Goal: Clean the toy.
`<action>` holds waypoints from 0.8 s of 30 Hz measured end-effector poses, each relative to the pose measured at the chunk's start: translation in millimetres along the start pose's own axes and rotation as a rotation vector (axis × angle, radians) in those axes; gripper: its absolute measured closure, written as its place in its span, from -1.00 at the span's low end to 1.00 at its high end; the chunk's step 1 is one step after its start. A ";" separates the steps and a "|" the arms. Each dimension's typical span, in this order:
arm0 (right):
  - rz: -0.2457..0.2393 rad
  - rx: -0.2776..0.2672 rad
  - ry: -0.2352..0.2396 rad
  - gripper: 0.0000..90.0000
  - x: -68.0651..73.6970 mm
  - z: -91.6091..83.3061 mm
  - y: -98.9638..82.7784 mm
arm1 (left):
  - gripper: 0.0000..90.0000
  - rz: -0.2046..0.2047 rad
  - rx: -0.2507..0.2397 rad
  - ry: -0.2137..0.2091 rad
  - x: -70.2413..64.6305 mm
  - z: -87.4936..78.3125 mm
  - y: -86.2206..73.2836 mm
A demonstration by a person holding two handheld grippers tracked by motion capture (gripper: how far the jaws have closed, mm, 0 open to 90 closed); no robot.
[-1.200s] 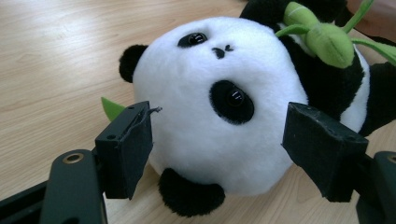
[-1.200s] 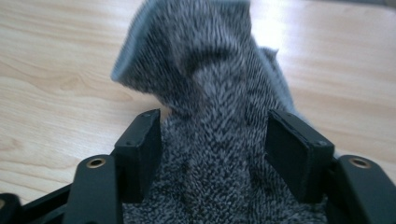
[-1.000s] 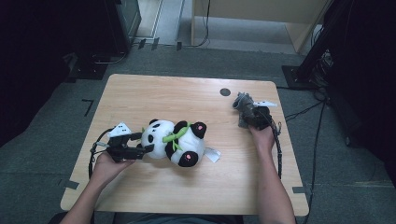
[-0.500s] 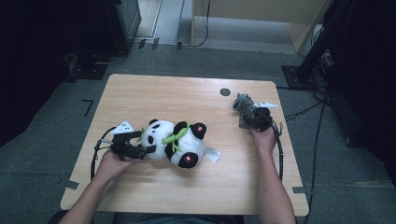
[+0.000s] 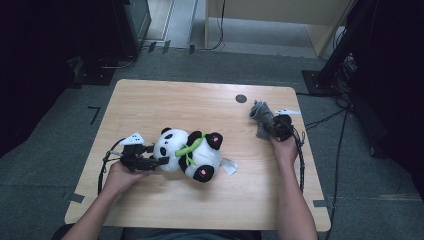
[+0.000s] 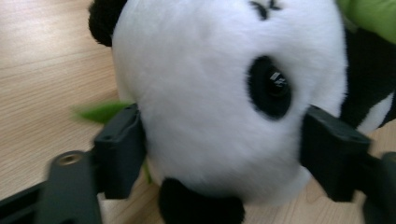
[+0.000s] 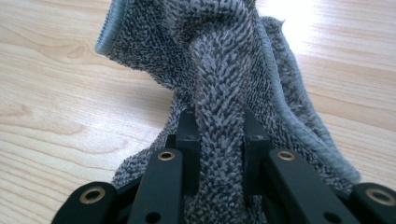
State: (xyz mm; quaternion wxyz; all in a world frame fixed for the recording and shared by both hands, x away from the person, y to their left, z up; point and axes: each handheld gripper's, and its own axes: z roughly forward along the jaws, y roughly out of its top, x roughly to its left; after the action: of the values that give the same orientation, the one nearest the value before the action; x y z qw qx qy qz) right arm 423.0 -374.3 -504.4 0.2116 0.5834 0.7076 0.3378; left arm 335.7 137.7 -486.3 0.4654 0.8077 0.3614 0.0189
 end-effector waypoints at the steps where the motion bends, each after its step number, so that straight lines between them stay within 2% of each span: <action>1: 0.004 -0.005 0.004 0.69 0.1 -1.4 0.8 | -0.33 0.001 0.001 0.002 -0.9 -0.4 0.1; 8: 0.002 -0.023 0.028 0.69 7.0 -11.9 7.2 | -0.15 -0.010 0.001 0.010 -3.1 -2.2 0.0; 12: -0.015 -0.033 0.051 0.69 15.9 -20.6 11.9 | -0.09 -0.021 0.004 0.035 -7.5 -2.7 1.2; 17: -0.045 -0.038 0.055 0.69 26.9 -32.1 16.8 | -0.04 -0.070 0.000 0.068 -14.6 -1.6 2.6; 21: -0.029 -0.045 0.081 0.69 31.3 -38.9 17.9 | -0.02 -0.108 -0.006 0.102 -20.8 0.1 4.1; 24: -0.019 -0.045 0.103 0.69 34.9 -42.3 18.6 | -0.02 -0.124 -0.005 0.107 -26.8 2.0 4.3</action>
State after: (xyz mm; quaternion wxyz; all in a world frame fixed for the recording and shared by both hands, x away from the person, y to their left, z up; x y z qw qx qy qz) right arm 398.3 -348.6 -458.9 0.1911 0.5537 0.7152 0.3812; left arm 319.1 118.9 -476.0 0.4478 0.7803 0.4353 0.0342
